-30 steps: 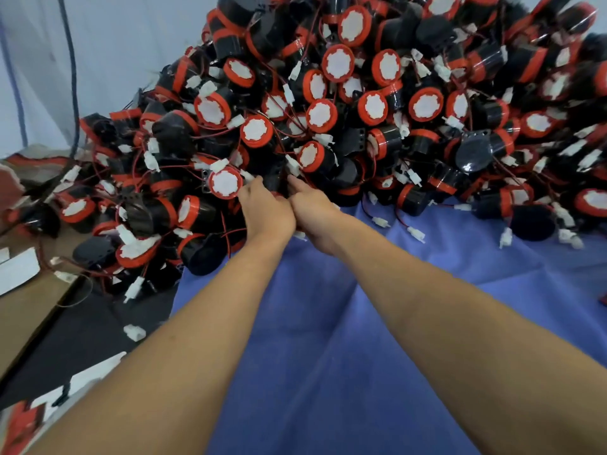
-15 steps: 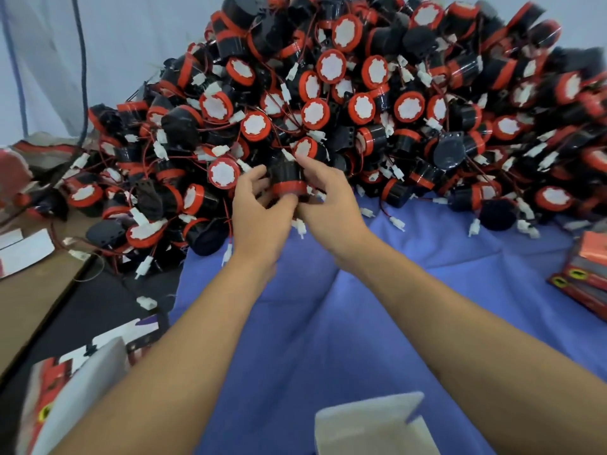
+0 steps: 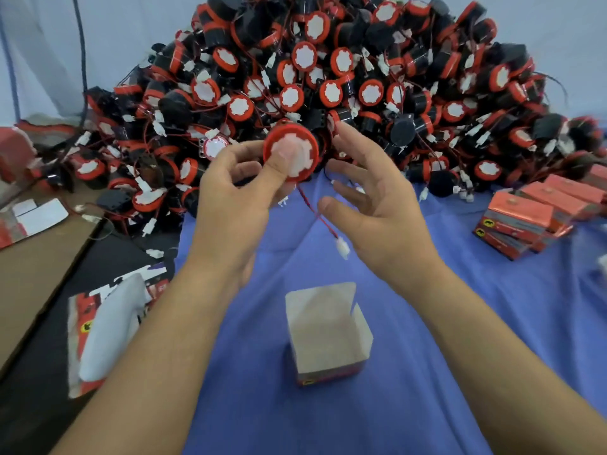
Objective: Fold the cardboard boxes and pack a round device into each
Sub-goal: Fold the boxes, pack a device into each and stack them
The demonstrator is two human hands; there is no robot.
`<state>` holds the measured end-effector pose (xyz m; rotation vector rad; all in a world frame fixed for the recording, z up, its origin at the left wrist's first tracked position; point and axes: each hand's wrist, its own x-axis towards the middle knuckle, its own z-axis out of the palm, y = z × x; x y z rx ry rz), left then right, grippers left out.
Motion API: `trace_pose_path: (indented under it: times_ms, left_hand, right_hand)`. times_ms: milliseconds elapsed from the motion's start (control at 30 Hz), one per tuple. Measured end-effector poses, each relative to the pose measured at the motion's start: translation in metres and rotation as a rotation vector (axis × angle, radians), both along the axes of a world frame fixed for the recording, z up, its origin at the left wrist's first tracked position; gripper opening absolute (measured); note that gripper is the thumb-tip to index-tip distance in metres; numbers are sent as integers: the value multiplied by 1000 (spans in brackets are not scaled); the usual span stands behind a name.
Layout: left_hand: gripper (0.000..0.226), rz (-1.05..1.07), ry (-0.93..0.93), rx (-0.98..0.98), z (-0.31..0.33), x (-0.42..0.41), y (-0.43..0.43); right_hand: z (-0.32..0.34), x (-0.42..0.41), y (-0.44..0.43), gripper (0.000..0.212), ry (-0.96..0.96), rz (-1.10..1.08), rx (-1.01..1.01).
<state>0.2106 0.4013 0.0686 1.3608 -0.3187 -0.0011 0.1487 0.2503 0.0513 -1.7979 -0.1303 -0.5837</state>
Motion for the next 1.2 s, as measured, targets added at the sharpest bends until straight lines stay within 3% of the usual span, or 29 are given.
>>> trace_pose_path:
  times_ms: [67,167,267,300,367,500,633,733,867,1033,1200]
  left_hand:
    - [47,-42,109,-187,7,-15,4]
    - [17,-98,229,-367,10,-32,12]
    - [17,-49,314,-454,9,-52,20]
    - [27,-26,315,-448,5,-59,22]
    - [35,20,265,-317,-7,-75,25]
    - [15,125,37,156,-32,-103,27]
    - [35,149,-132,444,-45,-112,27]
    - [52,125,-158,499,-54,-114,22]
    - [61,180,-248,599,-75,-115,16]
    - [62,228,-284,654,-102,-116,22]
    - [55,184,-248,782,-111,-118,25]
  right_hand:
    - [-1,-12,-2,57,79,-75,-78]
    - [-8,-32,-7,32,150,-156,-209]
    - [-9,-51,-15,21,165,-208,-208]
    - [-8,-58,-18,21,170,-204,-204]
    - [-7,-71,-20,20,174,-209,-178]
    - [-5,-91,-28,11,266,-293,-188]
    - [7,-99,-32,9,374,-363,-414]
    - [21,-99,-25,10,362,-368,-544]
    - [26,-94,-11,6,391,-302,-566]
    - [7,-86,0,8,478,-202,-426]
    - [-17,-82,4,12,566,-140,-421]
